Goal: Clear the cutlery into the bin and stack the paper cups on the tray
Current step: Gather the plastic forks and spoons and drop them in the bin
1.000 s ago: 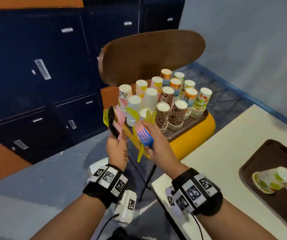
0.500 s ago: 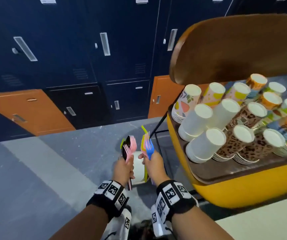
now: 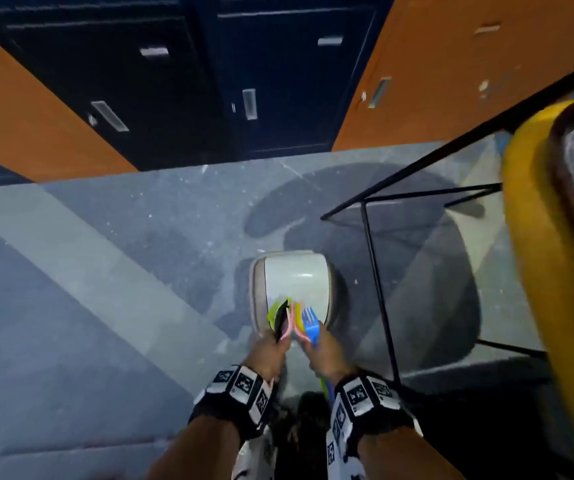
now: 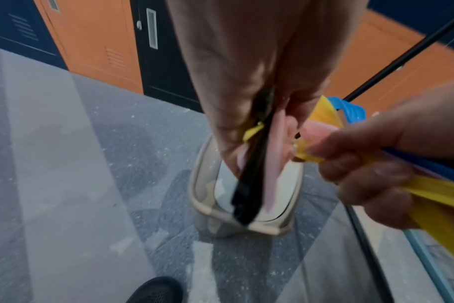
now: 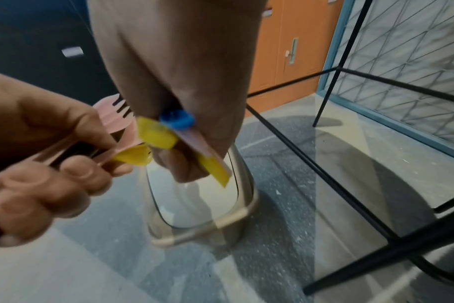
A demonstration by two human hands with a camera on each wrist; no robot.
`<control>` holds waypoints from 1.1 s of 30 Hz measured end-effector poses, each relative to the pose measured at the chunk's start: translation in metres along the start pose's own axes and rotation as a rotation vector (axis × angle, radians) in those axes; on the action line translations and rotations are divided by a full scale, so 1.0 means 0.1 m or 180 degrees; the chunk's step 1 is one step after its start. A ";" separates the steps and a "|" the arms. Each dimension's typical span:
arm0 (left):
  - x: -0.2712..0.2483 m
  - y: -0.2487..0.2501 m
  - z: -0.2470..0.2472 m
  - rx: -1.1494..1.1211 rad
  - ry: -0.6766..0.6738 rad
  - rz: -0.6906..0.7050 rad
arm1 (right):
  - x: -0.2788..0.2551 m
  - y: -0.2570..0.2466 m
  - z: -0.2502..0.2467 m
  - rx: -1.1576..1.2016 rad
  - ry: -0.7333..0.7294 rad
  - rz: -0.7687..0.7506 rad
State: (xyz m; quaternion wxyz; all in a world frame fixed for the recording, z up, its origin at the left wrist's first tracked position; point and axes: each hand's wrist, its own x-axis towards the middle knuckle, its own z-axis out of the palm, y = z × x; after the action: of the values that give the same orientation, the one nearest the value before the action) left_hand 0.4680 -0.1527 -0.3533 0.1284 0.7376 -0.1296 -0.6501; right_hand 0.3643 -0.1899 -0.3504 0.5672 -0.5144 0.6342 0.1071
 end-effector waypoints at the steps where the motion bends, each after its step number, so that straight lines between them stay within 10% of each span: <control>1: 0.10 -0.08 0.00 -0.0049 -0.0121 -0.0110 | 0.10 0.09 0.07 0.0044 -0.0111 0.0169; 8: 0.72 -0.34 0.06 -0.0096 -0.0716 -0.0522 | 0.65 0.33 0.18 0.0347 -0.0611 0.0903; 22: 1.34 -0.10 0.14 -0.0946 -0.0384 -0.0525 | 1.29 0.37 0.10 0.2149 0.0061 0.1106; 33: 0.29 0.15 0.01 0.0772 -0.0088 0.0363 | 0.22 0.07 -0.17 0.0591 0.0387 0.0453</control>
State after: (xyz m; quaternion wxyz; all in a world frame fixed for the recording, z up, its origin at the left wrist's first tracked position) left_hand 0.4699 -0.1774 -0.3749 0.0733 0.7302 -0.2507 -0.6314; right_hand 0.3527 -0.2105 -0.3661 0.5638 -0.4189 0.7096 0.0565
